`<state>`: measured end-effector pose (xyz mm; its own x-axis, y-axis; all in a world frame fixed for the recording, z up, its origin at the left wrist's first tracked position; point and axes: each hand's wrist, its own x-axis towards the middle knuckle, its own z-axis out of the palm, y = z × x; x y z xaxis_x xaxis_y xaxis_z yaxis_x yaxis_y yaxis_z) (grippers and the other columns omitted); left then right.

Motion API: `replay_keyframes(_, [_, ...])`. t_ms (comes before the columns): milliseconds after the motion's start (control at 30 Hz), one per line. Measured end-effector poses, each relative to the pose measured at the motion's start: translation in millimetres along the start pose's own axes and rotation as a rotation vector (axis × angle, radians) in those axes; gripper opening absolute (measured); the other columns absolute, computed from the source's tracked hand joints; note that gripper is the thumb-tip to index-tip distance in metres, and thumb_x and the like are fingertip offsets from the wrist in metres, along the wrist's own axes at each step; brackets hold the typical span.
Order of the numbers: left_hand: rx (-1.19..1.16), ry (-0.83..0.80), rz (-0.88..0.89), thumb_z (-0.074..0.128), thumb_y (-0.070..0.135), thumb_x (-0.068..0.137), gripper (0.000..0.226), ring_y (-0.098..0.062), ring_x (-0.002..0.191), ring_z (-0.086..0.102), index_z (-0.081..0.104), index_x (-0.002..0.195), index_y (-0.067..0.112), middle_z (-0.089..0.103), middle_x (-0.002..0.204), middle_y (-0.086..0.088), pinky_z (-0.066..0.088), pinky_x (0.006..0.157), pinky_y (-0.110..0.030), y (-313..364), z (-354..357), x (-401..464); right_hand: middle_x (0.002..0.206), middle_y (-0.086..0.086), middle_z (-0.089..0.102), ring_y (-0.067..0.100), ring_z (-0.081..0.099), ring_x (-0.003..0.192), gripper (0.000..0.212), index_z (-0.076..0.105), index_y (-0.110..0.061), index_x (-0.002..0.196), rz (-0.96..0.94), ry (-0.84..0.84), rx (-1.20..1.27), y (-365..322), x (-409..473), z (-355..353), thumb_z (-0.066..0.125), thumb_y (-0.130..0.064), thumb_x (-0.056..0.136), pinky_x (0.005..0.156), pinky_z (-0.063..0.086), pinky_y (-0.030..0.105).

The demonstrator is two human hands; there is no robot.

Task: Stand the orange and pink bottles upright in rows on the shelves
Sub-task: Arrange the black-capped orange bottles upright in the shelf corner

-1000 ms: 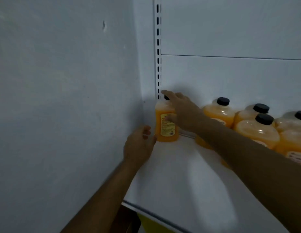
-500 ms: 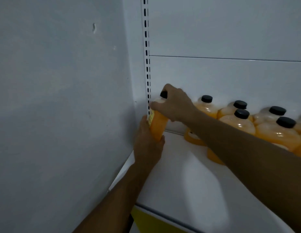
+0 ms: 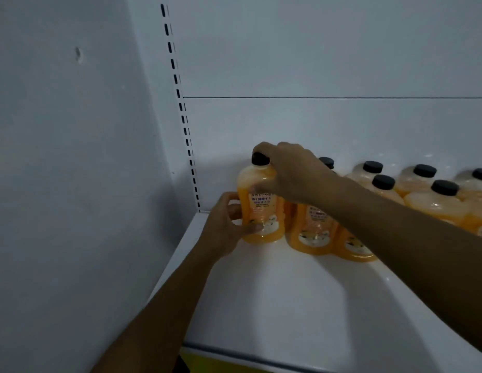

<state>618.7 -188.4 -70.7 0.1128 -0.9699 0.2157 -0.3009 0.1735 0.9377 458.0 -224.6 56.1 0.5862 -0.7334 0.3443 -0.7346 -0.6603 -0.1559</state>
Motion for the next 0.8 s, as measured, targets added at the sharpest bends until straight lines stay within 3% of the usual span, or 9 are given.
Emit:
replay_keyframes(100, [0.051,-0.035,0.054,0.084,0.018,0.07,0.057,-0.008,0.1,0.067,0.053,0.118,0.02,0.068,0.113,0.006,0.057,0.08,-0.026,-7,9,9,0.106,0.004,0.056,0.024,0.057,0.091,0.064,0.046,-0.024,0.126,0.048,0.002,-0.123,1,-7,5,0.069,-0.058,0.077,0.074,0.049,0.037])
replay_keyframes(300, [0.095,-0.102,0.106,0.083,0.02,0.073,0.048,-0.001,0.095,0.067,0.059,0.112,0.035,0.068,0.107,0.013,0.055,0.077,-0.019,-23,11,18,0.112,0.007,0.057,0.027,0.056,0.1,0.052,0.049,-0.017,0.117,0.024,0.026,-0.296,4,-11,15,0.064,-0.054,0.083,0.076,0.039,0.036])
replay_keyframes(433, [0.112,-0.14,0.131,0.08,0.019,0.077,0.048,0.009,0.093,0.064,0.055,0.114,0.038,0.066,0.106,0.018,0.051,0.076,-0.012,-24,10,20,0.123,0.009,0.05,0.028,0.052,0.107,0.055,0.047,-0.016,0.126,0.037,0.052,-0.263,1,-11,24,0.066,-0.046,0.085,0.083,0.042,0.036])
replay_keyframes(633, [0.148,-0.141,0.147,0.073,0.036,0.08,0.044,0.018,0.094,0.058,0.051,0.118,0.041,0.061,0.109,0.025,0.047,0.077,-0.004,-35,14,15,0.134,0.009,0.051,0.032,0.049,0.113,0.064,0.039,-0.015,0.138,0.094,0.105,-0.295,1,-18,36,0.064,-0.045,0.088,0.091,0.041,0.041])
replay_keyframes(700, [0.191,-0.131,0.156,0.071,0.042,0.081,0.045,0.017,0.096,0.057,0.05,0.12,0.041,0.061,0.112,0.022,0.046,0.082,-0.006,-38,16,13,0.137,0.007,0.049,0.031,0.047,0.117,0.067,0.036,-0.015,0.141,0.116,0.127,-0.272,0,-19,39,0.064,-0.044,0.088,0.094,0.041,0.041])
replay_keyframes(800, [0.229,-0.117,0.147,0.064,0.055,0.077,0.048,0.001,0.105,0.06,0.054,0.121,0.04,0.065,0.116,0.013,0.051,0.09,-0.023,-45,18,14,0.141,0.005,0.047,0.03,0.046,0.12,0.072,0.032,-0.017,0.145,0.154,0.159,-0.232,-1,-21,43,0.065,-0.044,0.087,0.094,0.04,0.039])
